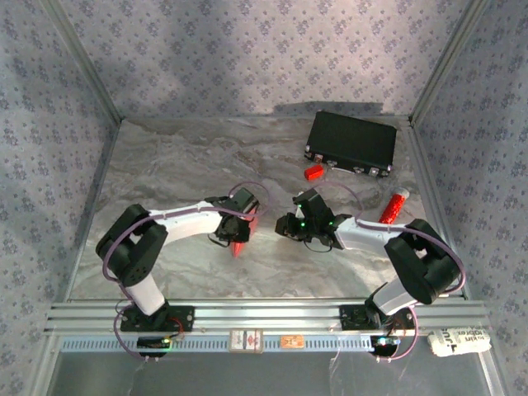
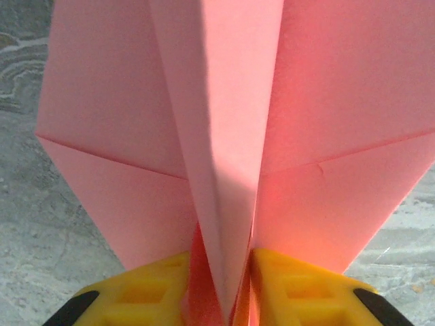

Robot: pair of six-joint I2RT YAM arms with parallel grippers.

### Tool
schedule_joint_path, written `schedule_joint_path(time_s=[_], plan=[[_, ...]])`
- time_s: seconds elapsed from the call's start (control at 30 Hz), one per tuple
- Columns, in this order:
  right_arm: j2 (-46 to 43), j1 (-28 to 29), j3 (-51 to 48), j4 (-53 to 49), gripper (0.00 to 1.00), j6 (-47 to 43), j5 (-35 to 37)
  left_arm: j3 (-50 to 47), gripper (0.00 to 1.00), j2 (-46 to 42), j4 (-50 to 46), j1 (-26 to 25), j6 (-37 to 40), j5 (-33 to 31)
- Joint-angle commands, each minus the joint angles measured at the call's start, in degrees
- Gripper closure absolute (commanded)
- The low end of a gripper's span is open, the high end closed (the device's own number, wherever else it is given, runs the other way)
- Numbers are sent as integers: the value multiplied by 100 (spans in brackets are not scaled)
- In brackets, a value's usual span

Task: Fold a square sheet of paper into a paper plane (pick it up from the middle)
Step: Turn over a paper plane at the center of the table.

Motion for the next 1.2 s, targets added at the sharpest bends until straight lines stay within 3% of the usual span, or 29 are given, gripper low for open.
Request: schedule_joint_path(time_s=[0.0,0.5,1.17], plan=[[-215,-72,-102,-132,76,-185,9,71,70,294,-297,-102,-350,-177],[-502,-468,-275,-270,76,-486,-251,466,62,451,-583,-433,-1211,-533],[-1097,-788,-69,-1123,74,-841,120,710,53,-382,-858,-486,-1346,-799]])
